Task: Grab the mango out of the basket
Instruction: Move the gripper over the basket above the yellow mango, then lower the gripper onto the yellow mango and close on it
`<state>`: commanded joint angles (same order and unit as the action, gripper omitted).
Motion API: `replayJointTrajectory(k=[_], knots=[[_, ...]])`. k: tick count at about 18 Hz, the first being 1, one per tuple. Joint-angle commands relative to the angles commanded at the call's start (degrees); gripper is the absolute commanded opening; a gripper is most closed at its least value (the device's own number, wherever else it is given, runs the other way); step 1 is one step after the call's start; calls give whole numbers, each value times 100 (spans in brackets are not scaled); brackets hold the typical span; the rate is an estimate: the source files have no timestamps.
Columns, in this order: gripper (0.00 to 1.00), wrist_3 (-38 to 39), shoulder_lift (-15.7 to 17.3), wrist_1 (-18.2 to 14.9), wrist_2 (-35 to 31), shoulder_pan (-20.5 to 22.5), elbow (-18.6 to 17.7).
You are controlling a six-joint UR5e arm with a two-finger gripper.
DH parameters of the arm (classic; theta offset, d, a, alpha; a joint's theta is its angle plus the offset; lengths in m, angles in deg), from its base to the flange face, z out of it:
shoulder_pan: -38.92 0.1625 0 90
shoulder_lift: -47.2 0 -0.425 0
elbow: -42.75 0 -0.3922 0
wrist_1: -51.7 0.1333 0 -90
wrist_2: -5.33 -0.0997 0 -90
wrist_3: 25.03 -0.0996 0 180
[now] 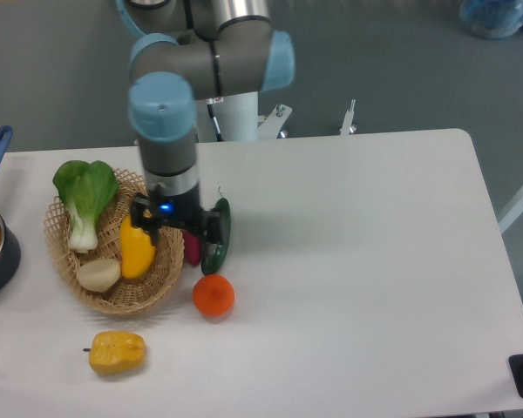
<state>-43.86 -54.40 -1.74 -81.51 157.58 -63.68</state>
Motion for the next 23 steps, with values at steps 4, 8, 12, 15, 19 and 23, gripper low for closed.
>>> replayJointTrajectory(k=[4,8,12,15,19,23], knots=[[100,248,-105,-35,-9,-202,-79],[100,257,-281,-18,-140,-299,-352],[100,257,-475,0,-255,-344,-352],[100,257,-545,0,-255,-387,-352],[100,266,-615,0,-246,-414,-352],[100,283,-764,9,-264,-476,-343]])
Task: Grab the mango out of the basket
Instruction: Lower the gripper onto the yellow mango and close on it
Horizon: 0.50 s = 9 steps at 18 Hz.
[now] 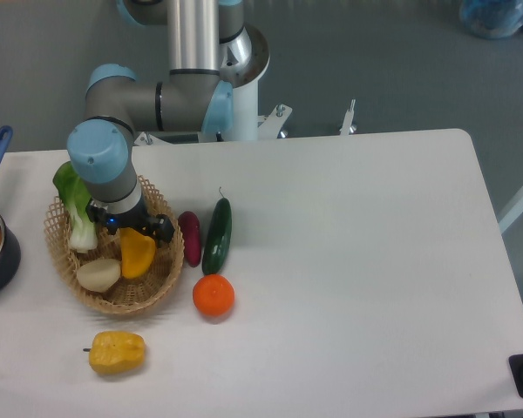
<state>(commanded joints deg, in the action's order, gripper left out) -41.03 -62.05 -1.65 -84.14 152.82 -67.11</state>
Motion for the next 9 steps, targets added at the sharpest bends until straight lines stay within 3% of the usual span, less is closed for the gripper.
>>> replayJointTrajectory(k=[4,5,8,9], knots=[[100,158,-141,35,-35,0,70],[89,202,-150,35,-44,0,96],[38,211,-159,18,-44,-9,114],[32,211,-167,18,-35,-9,114]])
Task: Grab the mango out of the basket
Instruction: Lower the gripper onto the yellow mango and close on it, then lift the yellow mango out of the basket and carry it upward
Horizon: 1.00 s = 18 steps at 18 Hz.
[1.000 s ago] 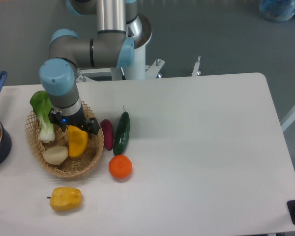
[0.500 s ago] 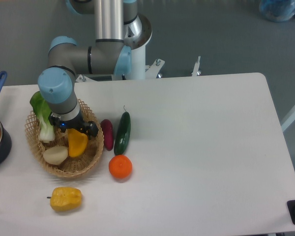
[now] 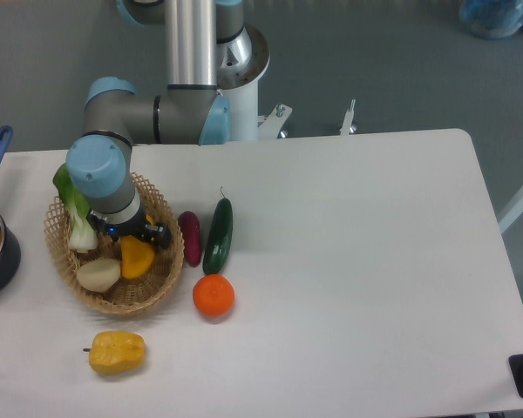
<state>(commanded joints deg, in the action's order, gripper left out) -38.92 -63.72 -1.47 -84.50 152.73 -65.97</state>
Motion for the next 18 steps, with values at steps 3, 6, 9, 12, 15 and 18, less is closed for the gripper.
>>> replayJointTrajectory(k=[3,6,9,12,15,18], knots=[[29,-9,-18,0,0,0,0],[29,-61,79,-35,53,17,52],[29,-70,289,-70,263,70,166],[29,-70,570,-88,518,219,325],[29,-70,642,-97,563,509,518],[29,-123,677,-88,536,1026,711]])
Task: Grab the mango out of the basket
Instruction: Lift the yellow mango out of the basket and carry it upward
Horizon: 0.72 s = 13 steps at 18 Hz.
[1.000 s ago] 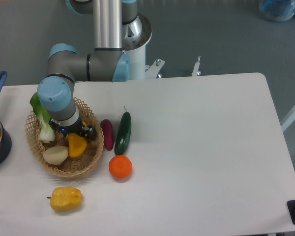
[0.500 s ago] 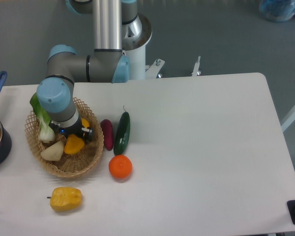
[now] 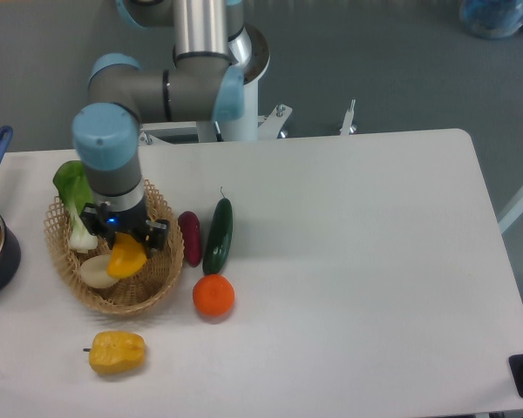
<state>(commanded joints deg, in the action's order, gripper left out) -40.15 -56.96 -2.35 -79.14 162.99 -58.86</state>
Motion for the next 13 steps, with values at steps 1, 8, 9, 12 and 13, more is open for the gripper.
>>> replayJointTrajectory(k=[1,8,9,12,13], knots=[[29,-79,0,0,-9,211,70],[29,-817,-79,27,-62,1644,431],[28,-1044,-96,26,-62,1811,466],[28,-1774,-141,9,-61,2330,475],[29,-1958,-158,9,-62,2418,475]])
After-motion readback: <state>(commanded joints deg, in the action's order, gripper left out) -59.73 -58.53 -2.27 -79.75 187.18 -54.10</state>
